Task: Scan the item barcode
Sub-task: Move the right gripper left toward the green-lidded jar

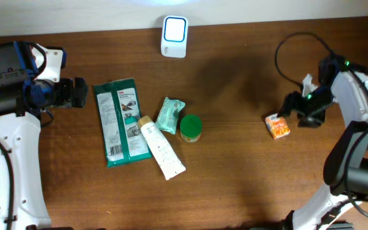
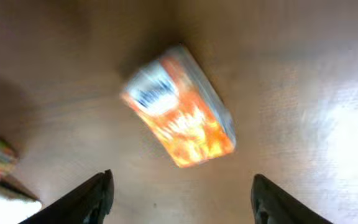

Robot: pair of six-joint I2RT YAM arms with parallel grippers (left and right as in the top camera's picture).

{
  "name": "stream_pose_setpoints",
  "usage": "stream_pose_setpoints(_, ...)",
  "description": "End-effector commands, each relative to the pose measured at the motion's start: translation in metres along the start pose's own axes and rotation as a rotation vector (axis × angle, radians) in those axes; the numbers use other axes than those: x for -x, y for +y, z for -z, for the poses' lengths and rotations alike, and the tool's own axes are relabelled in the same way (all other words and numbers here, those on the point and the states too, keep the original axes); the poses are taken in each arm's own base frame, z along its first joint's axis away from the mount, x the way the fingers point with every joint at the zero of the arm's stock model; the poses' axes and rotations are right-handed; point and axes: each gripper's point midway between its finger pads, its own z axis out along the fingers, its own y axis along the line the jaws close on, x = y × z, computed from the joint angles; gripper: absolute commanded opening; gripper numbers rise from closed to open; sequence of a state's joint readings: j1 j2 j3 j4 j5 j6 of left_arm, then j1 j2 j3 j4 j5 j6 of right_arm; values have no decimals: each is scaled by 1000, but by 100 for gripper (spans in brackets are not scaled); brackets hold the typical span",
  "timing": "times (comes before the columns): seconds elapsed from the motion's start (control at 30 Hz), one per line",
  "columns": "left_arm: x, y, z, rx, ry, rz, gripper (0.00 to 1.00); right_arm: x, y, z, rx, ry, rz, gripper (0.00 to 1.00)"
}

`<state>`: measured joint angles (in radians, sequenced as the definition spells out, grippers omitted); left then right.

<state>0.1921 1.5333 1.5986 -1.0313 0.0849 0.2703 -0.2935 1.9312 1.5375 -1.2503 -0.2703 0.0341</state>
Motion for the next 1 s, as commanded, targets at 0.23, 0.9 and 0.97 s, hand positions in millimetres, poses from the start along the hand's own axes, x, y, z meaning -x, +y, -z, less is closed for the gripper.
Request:
stream_pose_setpoints(0.23,3,1,4,2,-15,-15,99,-21,178,22,67,-67,567,98)
stream_pose_setpoints(0.9,3,1,4,2,-15,-15,99,-77,274,-82,-141,-49,832,89)
stream_pose_setpoints(0.97,3,1,4,2,-15,-15,99,-77,275,-84,-137,-48,813,89)
